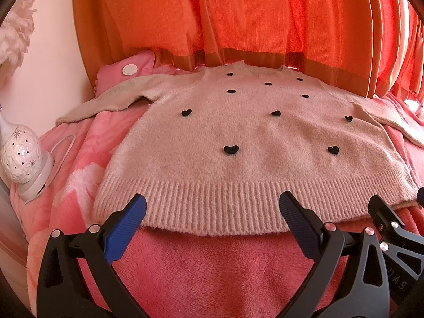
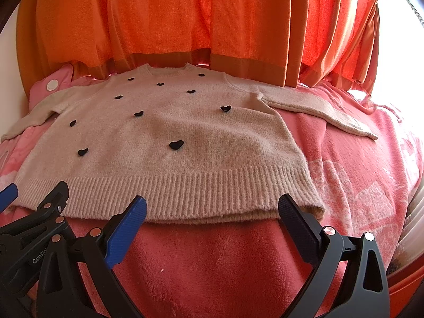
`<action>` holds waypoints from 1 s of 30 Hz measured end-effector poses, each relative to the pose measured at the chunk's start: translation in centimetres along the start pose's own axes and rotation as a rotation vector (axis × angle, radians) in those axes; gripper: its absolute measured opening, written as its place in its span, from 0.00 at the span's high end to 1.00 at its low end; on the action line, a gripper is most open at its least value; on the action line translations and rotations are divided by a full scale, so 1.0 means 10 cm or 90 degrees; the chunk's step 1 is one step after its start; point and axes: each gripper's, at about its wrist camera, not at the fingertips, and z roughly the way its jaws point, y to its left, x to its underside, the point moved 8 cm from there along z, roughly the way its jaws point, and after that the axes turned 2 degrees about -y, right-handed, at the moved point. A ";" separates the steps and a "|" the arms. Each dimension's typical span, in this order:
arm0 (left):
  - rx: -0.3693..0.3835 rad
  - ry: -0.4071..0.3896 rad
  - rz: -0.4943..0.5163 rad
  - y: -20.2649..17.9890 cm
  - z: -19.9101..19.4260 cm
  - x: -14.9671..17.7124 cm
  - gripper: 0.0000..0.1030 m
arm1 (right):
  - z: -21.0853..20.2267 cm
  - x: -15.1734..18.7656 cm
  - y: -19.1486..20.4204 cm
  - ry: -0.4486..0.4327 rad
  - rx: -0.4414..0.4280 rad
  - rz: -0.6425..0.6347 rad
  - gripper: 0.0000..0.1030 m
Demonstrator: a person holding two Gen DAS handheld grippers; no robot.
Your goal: Fold small clothes
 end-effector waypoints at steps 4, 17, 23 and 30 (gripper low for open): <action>0.000 0.001 0.000 -0.01 0.00 0.01 0.05 | 0.00 0.00 0.00 0.000 0.000 0.000 0.05; 0.000 0.001 0.000 0.00 0.00 0.01 0.05 | 0.00 0.00 0.00 0.000 -0.005 0.001 0.05; 0.007 0.005 -0.005 0.00 0.00 0.01 0.05 | -0.01 0.01 0.01 0.008 -0.022 0.005 0.05; 0.089 0.034 -0.093 0.20 -0.03 -0.11 0.05 | -0.07 -0.48 -0.75 0.001 -0.073 0.137 0.05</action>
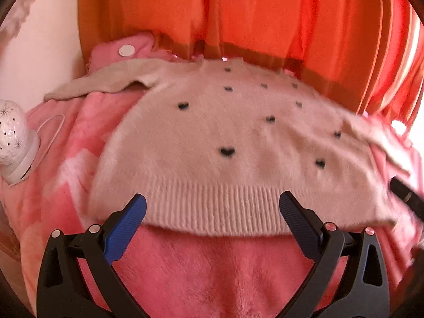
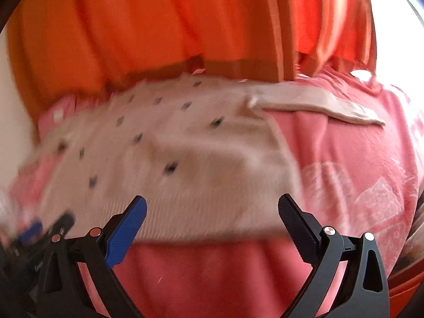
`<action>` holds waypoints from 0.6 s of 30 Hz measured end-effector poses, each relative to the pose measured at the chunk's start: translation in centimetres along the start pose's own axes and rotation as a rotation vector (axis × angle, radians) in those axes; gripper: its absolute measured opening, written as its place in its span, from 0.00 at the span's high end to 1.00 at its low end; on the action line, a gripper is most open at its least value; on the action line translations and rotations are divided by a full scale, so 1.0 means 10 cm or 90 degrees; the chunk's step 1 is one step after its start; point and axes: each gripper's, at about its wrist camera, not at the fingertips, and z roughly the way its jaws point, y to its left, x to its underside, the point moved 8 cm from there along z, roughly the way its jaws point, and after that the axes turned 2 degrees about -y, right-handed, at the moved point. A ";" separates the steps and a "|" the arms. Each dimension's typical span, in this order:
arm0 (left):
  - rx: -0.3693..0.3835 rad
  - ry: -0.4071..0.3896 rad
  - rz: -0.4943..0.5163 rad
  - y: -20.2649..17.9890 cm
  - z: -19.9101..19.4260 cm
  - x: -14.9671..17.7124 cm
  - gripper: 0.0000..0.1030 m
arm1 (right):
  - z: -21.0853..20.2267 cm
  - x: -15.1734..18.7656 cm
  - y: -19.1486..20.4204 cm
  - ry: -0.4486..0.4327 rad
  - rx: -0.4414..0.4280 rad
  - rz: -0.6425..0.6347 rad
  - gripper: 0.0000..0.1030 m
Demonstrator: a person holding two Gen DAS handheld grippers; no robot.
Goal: Fold small clothes
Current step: 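Grasp the sweater sleeve cuff with the right gripper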
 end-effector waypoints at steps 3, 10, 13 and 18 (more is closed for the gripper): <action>0.006 -0.015 -0.032 0.04 -0.01 -0.26 0.05 | 0.21 -0.46 -0.71 -0.013 0.054 0.046 0.05; 0.065 -0.017 -0.082 -0.24 0.30 -0.87 0.05 | 1.18 -0.85 -2.45 0.062 0.118 0.268 0.18; 0.079 -0.037 -0.069 -0.47 0.51 -1.08 0.06 | 1.47 -0.86 -2.99 0.079 0.133 0.369 0.22; 0.081 -0.049 -0.029 -0.76 0.87 -1.21 0.06 | 1.72 -1.00 -3.36 0.057 0.136 0.445 0.41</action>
